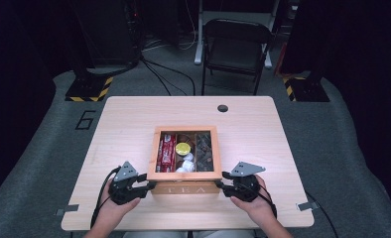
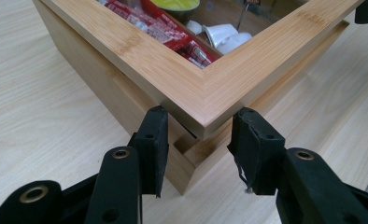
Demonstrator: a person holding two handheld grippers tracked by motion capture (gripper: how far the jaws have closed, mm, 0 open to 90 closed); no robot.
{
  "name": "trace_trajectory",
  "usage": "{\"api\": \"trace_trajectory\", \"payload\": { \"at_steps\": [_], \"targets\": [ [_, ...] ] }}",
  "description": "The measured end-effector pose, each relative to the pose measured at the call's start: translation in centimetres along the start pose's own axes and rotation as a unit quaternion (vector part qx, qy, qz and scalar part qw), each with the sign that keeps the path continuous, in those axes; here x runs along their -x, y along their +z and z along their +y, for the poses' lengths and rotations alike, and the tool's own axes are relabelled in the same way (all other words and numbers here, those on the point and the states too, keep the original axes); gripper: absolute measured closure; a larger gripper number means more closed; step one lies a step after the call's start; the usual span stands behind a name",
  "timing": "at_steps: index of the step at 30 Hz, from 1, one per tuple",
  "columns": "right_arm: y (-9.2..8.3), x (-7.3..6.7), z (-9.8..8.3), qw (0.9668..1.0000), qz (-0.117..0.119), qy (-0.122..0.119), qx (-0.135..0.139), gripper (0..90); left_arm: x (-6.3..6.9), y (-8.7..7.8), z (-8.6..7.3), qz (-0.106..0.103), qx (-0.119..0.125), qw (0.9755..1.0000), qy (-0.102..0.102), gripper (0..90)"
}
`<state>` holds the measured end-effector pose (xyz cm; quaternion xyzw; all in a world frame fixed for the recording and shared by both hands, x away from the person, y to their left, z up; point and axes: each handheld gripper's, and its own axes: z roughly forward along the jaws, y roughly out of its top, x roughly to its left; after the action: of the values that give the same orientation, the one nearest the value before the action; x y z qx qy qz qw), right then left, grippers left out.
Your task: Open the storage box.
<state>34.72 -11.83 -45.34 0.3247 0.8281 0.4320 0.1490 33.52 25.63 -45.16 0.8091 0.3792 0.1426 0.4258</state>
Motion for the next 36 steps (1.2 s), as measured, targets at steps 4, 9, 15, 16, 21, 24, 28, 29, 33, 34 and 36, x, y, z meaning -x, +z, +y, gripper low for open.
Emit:
{"api": "trace_trajectory", "payload": {
  "at_steps": [4,9,15,16,21,24,28,29,33,34,36],
  "targets": [
    [-0.5,0.2,0.9,1.0,-0.001,-0.001,0.006,57.7,-0.1,-0.5,0.6,-0.006,0.007,0.9999,-0.012,55.9],
    [-0.8,0.3,1.4,1.0,-0.003,-0.003,0.005,57.5,-0.2,-0.8,1.3,-0.004,0.006,0.9999,-0.013,55.1],
    [-1.4,0.5,2.6,1.0,-0.002,0.001,0.004,57.2,-0.5,-1.3,2.4,-0.008,0.011,0.9997,-0.023,53.7],
    [-1.6,0.6,2.8,1.0,-0.003,-0.001,0.003,57.1,-0.5,-1.4,2.6,-0.008,0.01,0.9997,-0.022,53.2],
    [-2.1,0.9,3.9,1.0,-0.001,0.003,0.007,57.0,-0.6,-1.7,3.5,0.006,0.014,0.9996,-0.024,52.2],
    [-2.3,0.9,4.5,1.0,-0.001,0.005,0.007,56.8,-0.7,-1.8,4.0,0.006,0.019,0.9993,-0.03,52.1],
    [-2.6,1.2,5.2,0.9999,0.003,0.007,0.011,56.8,-1.0,-2.2,4.6,0.007,0.024,0.9992,-0.032,51.9],
    [-2.8,1.3,5.5,0.9999,0.002,0.01,0.013,56.8,-0.9,-2.2,4.7,0.011,0.025,0.9991,-0.032,51.7],
    [-2.9,1.4,6.1,0.9998,0.0,0.012,0.015,56.8,-1.0,-2.5,5.4,0.02,0.029,0.999,-0.028,51.7],
    [-3.1,1.5,6.4,0.9998,0.001,0.011,0.014,56.8,-1.1,-2.5,5.5,0.02,0.031,0.9989,-0.028,51.7],
    [-3.2,1.5,6.6,0.9999,0.0,0.009,0.012,56.8,-1.1,-2.6,5.8,0.02,0.036,0.9987,-0.03,51.7]
  ]
}}
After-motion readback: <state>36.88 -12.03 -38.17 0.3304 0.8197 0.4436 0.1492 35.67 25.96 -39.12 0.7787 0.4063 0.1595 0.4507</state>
